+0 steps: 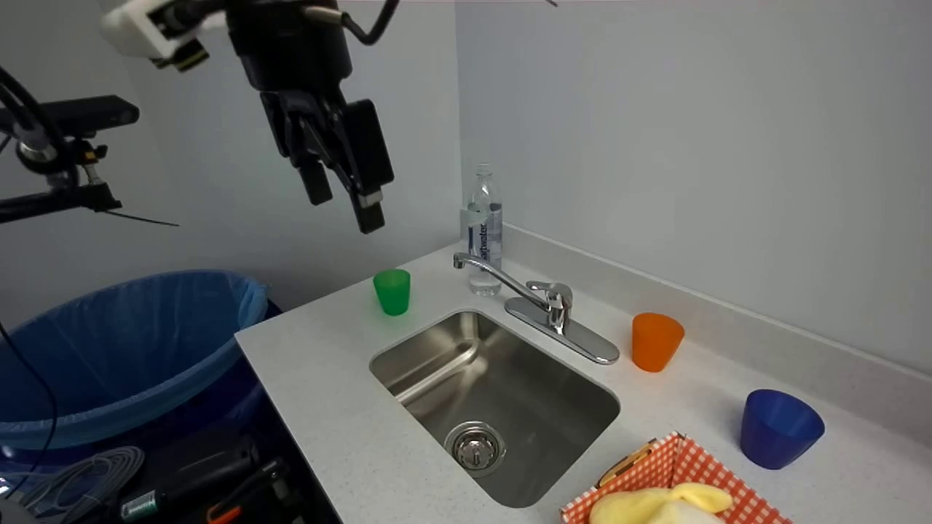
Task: Center the faucet
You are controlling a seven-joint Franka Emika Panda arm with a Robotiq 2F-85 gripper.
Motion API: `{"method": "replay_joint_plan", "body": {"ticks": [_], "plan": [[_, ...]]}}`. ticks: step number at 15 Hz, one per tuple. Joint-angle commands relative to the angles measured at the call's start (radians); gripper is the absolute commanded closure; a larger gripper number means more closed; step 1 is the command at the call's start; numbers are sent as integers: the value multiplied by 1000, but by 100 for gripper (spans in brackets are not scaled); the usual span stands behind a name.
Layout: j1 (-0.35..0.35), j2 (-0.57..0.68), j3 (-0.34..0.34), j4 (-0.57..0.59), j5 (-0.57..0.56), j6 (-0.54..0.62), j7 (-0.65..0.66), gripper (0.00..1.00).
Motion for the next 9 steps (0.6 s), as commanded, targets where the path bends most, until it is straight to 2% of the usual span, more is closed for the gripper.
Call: {"method": "replay_joint_plan", "body": {"ticks": [1, 5, 9], "plan": [[-22, 107, 17, 46, 9, 65, 30, 0], [-18, 204, 35, 78, 16, 134, 70, 0], [-27, 289, 89, 100, 11, 235, 194, 0]]}}
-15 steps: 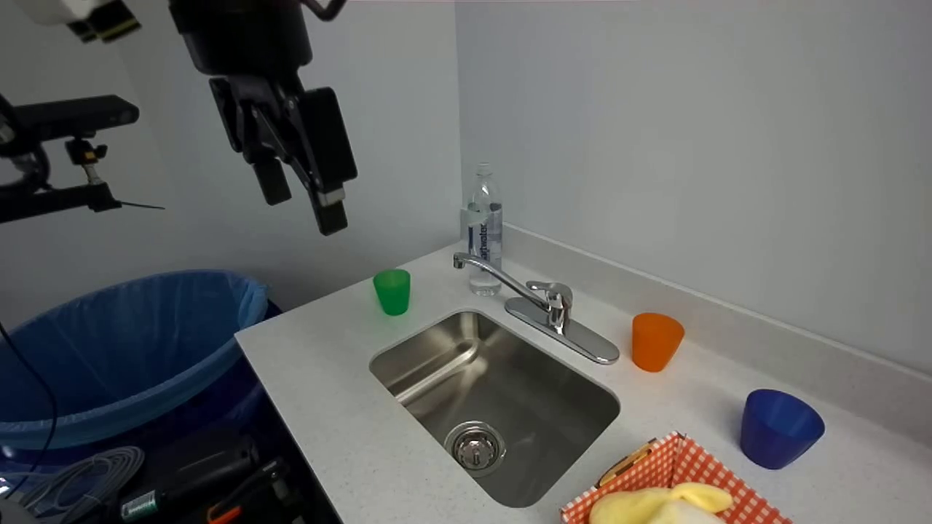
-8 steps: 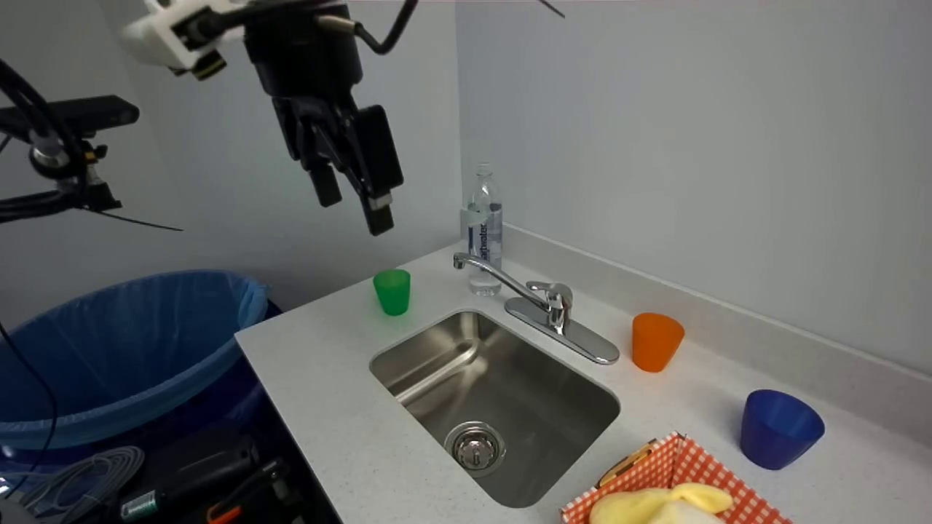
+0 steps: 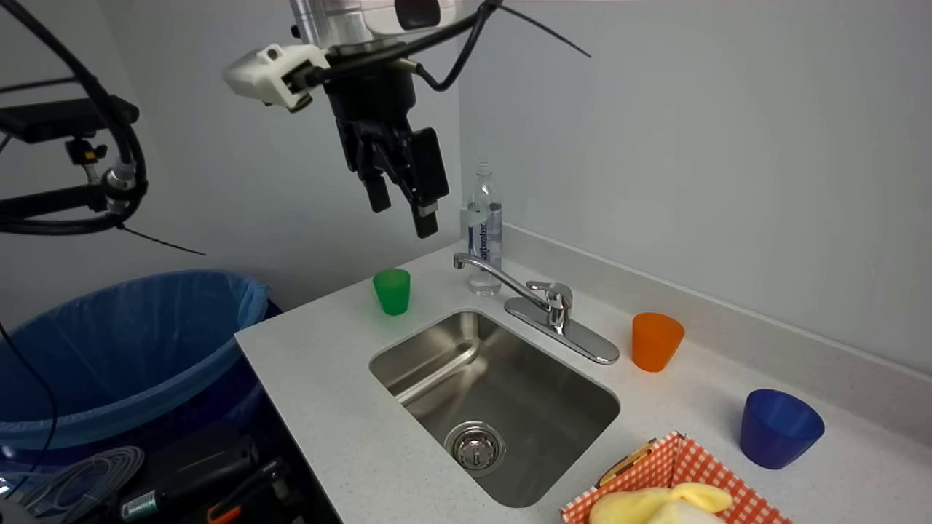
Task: Center the faucet
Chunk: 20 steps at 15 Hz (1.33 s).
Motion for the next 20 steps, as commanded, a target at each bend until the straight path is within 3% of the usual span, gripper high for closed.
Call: {"method": "replay_joint_plan", "body": {"ticks": [1, 4, 10, 11, 20], "plan": [[-32, 96, 73, 51, 11, 83, 151, 0], [-47, 158, 131, 76, -1, 136, 327, 0], [-55, 276, 193, 159, 6, 102, 582, 0], [-39, 232, 174, 111, 2, 120, 520, 0], [-36, 273, 177, 140, 0, 120, 562, 0]]}}
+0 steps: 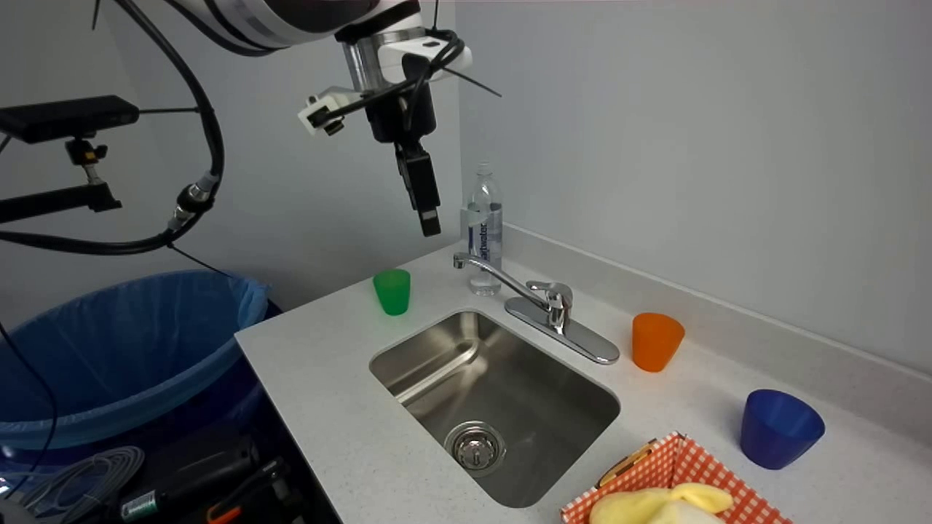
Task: Center the faucet
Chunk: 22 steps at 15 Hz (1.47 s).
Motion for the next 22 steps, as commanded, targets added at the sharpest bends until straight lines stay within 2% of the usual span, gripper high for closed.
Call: {"method": "replay_joint_plan", "body": {"ticks": [1, 5, 11, 16, 22], "plan": [[1, 0, -1, 2, 0, -3, 0, 0], [-2, 11, -3, 7, 0, -1, 2, 0], [-9, 134, -9, 93, -14, 41, 45, 0], [17, 297, -14, 201, -23, 145, 24, 0], [94, 455, -12, 302, -28, 254, 23, 0]]}}
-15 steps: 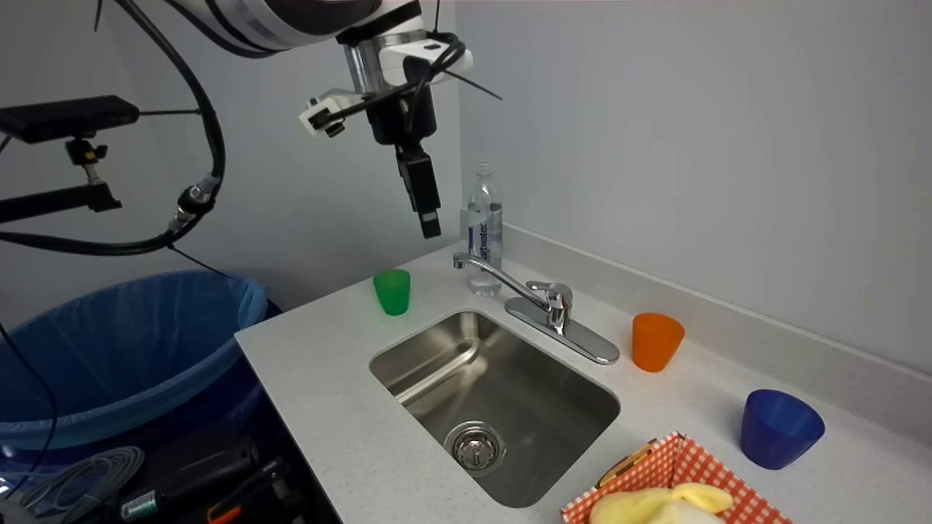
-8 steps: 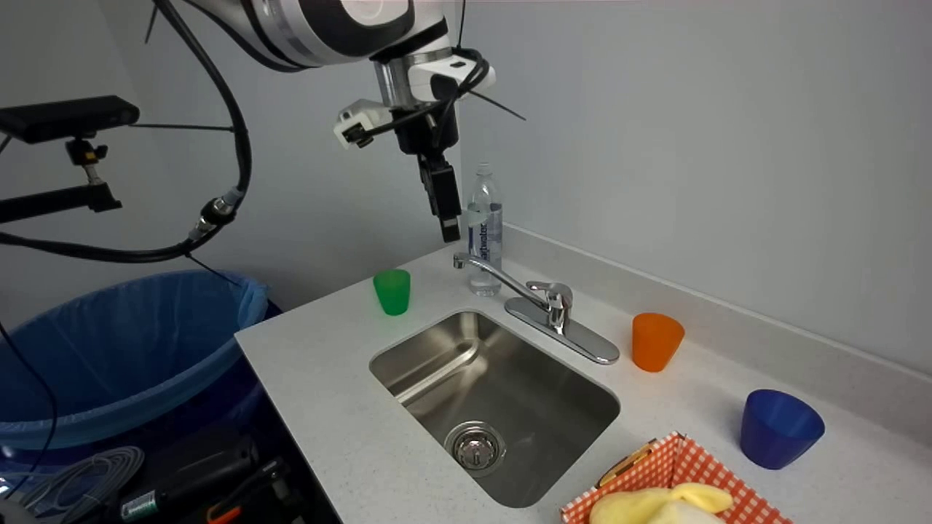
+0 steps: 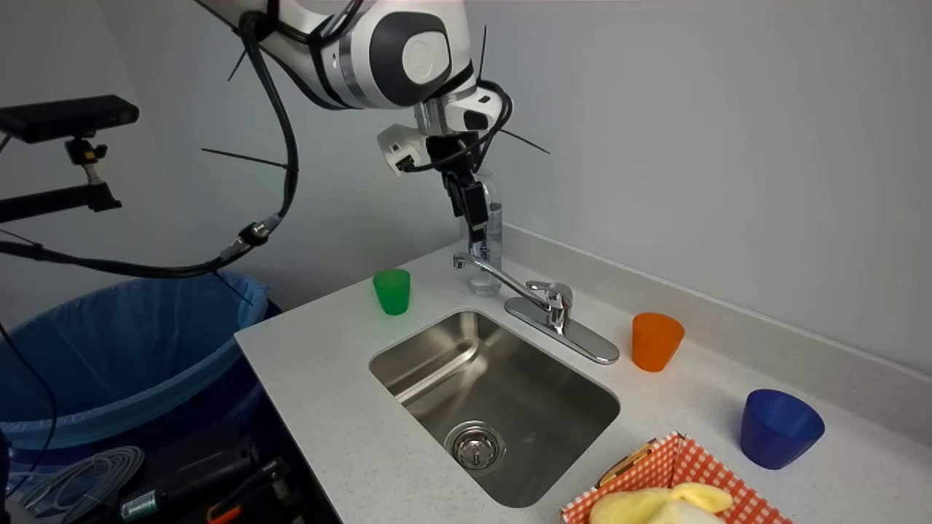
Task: Center the faucet
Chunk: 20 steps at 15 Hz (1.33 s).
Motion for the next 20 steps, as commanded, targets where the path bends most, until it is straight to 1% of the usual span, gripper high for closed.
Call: {"method": "replay_joint_plan", "body": {"ticks": [1, 4, 9, 13, 16, 19, 20], "plan": [[63, 109, -5, 98, -9, 44, 15, 0], [104, 179, -17, 162, -12, 57, 33, 0], [121, 293, -67, 289, -6, 38, 36, 0], [134, 344, -102, 350, -1, 33, 60, 0], [148, 367, -120, 380, 2, 27, 110, 0], [173, 381, -144, 403, -5, 13, 214, 0], [175, 385, -145, 409, -3, 8, 230, 0]]}}
